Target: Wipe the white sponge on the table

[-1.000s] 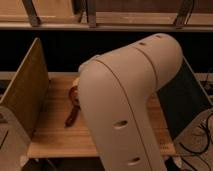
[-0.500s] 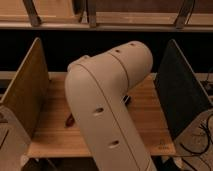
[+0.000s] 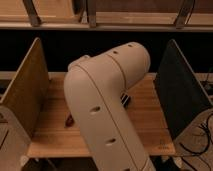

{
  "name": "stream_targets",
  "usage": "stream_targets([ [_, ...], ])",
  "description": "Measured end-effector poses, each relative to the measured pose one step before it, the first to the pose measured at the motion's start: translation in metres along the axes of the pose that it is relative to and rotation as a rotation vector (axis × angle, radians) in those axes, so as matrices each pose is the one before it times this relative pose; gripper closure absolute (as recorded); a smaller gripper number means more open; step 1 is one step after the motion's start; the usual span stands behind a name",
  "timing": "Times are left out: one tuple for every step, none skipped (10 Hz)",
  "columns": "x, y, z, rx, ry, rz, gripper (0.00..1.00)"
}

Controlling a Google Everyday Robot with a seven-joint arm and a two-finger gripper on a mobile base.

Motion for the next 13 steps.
stream_targets([
  [-0.00261, 0.00077, 0.0081, 0.00177, 0.0134, 0.00456, 0.2],
  [-0.0031, 0.00248, 0.00738, -0.00368, 0.0112, 0.00482, 0.2],
  [-0.00241, 0.00199, 0.00796, -0.00235, 0.01319, 0.00398, 0.2],
  [-0.00226, 0.00222, 0.00512, -0.00213, 0.01099, 0.00422, 0.2],
  [-0.00138, 0.00058, 0.00554, 0.00056, 0.01339, 0.00765, 0.2],
  [-0.00109, -0.00186, 0.00153, 0.0022, 0.00687, 0.00973, 0.2],
  [-0.0012, -0.00302, -0.00013, 0.00274, 0.00288, 0.00868, 0.2],
  [-0.00023, -0.00707, -0.00145, 0.00755, 0.00391, 0.02103, 0.2],
  [0.00144, -0.00698, -0.00054, 0.00692, 0.0061, 0.01901, 0.2],
  [0.00229, -0.00564, 0.00066, 0.00439, 0.00889, 0.01529, 0.2],
  [0.00493, -0.00481, 0.00458, 0.0023, 0.02063, 0.01459, 0.2],
  [0.00537, -0.00325, 0.0069, 0.00197, 0.02808, 0.00732, 0.2],
  [0.00503, -0.00058, 0.00794, 0.00581, 0.0284, -0.00665, 0.2],
])
